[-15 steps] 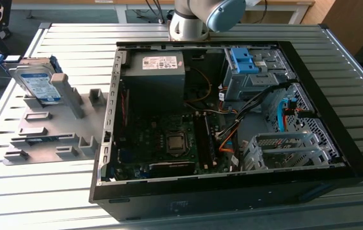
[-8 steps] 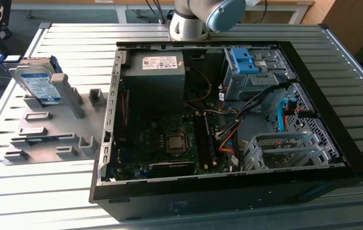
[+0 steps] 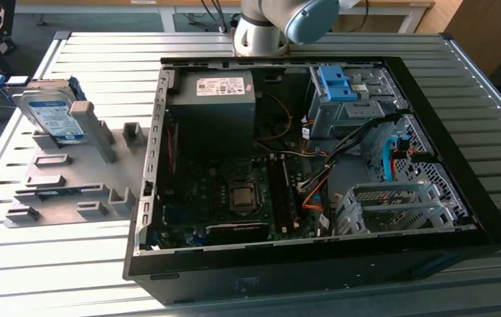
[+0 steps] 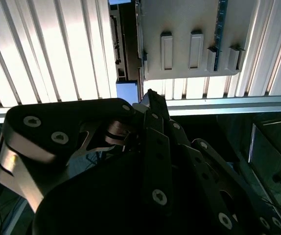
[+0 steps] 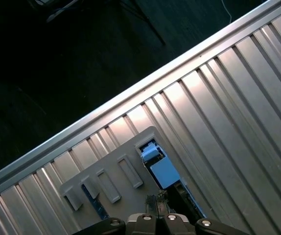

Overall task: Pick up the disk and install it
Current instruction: 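Pick up the disk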

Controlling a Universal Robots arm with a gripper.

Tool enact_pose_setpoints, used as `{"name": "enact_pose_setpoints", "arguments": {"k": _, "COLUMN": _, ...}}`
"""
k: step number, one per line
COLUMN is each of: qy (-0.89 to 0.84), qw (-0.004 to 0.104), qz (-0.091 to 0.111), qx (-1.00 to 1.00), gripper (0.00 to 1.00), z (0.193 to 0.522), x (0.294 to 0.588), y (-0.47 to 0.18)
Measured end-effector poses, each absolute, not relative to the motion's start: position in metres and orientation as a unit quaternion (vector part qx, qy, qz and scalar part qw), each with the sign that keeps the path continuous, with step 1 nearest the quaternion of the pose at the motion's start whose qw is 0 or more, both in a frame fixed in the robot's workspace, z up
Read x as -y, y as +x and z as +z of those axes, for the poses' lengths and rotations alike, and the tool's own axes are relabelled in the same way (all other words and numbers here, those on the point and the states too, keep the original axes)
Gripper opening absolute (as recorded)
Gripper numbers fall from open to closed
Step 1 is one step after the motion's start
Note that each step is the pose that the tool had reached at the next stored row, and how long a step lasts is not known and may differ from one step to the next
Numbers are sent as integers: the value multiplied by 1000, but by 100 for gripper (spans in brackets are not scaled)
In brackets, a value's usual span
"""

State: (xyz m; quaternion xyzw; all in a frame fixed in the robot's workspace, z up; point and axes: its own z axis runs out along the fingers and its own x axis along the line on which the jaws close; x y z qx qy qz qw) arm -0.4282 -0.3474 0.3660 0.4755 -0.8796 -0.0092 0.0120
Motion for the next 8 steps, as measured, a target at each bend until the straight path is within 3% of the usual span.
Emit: {"name": "enact_pose_setpoints", "arguments": {"k": 8, "qy": 494, "qw": 11, "qz": -9, "qx": 869, "gripper": 11, "z": 366, "x": 347, "y": -428}}
